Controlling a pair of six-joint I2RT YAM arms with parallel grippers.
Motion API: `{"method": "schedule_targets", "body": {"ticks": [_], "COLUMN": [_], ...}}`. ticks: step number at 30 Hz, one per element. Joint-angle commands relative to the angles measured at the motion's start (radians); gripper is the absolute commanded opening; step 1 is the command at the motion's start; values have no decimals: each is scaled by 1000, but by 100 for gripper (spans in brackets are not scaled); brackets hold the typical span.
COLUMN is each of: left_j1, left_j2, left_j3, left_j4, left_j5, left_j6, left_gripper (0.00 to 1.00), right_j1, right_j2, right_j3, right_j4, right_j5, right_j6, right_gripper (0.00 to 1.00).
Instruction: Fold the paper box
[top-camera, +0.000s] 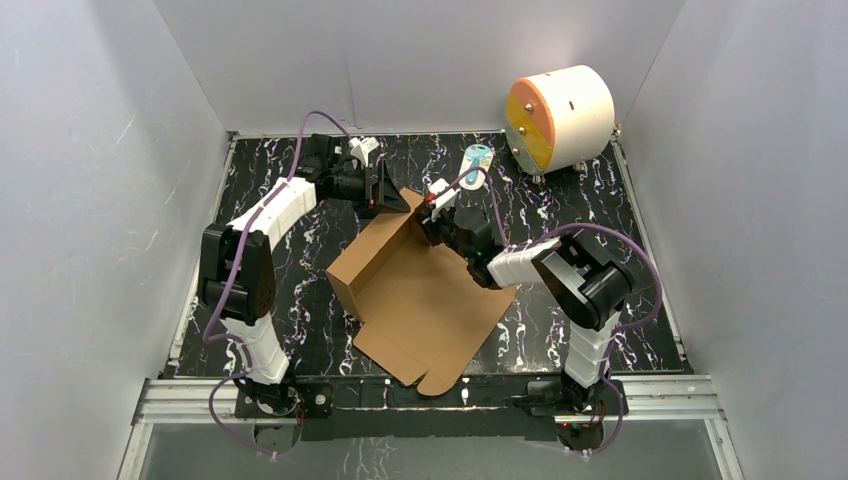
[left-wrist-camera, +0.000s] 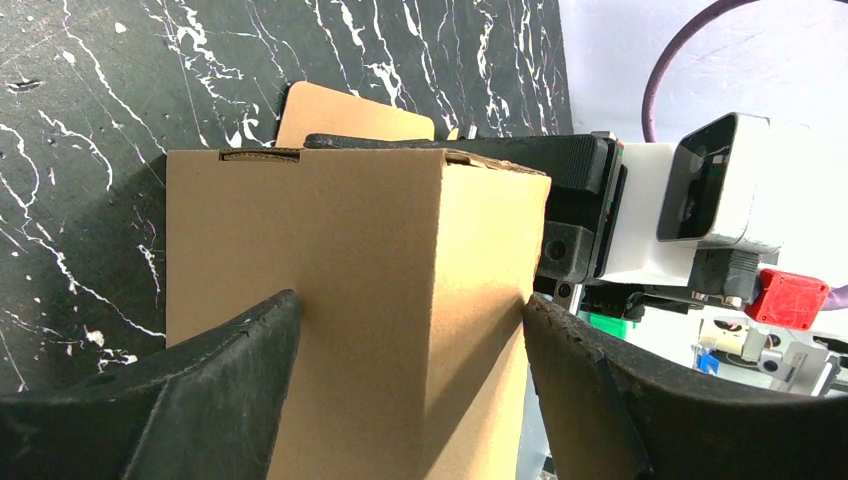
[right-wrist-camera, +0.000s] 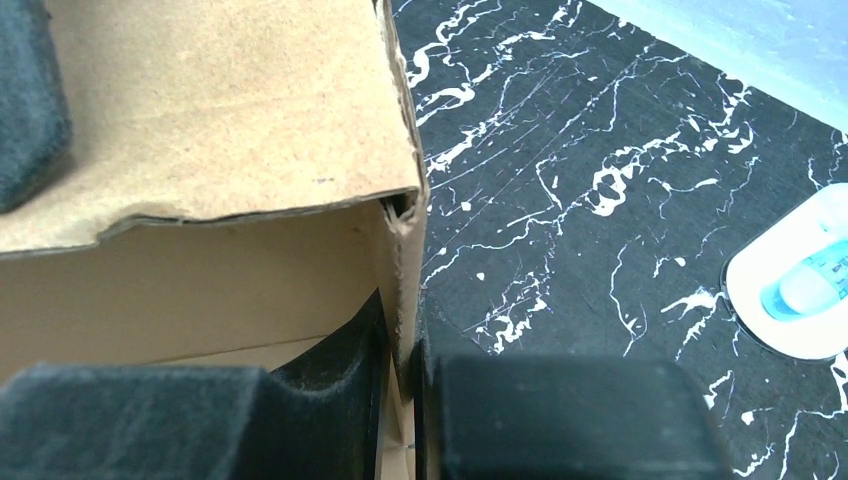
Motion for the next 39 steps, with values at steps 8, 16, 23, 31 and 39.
{"method": "schedule_targets", "body": {"ticks": [8, 16, 23, 31, 39], "left_j1": [-32, -30, -10, -10, -11], "left_j2": [-47, -82, -138, -241, -304], "left_j3": [-37, -22, 48, 80, 48], "left_j4": [-17, -23, -100, -175, -191], "left_j5": [79, -27, -236, -445, -461], "left_j6": [-25, -21, -5, 14, 26], "left_gripper": [78, 79, 83, 85, 85], "right_j1": [14, 14, 13, 13, 11], "right_j2": [28, 16, -35, -134, -141], "right_j3": [71, 97, 66, -16, -11], "right_j4": [19, 33, 29, -7, -39], "right_j5": [200, 98, 66, 45, 12], "right_j6": [38, 78, 79, 74, 17], "right_gripper": [13, 24, 40, 52, 54]}}
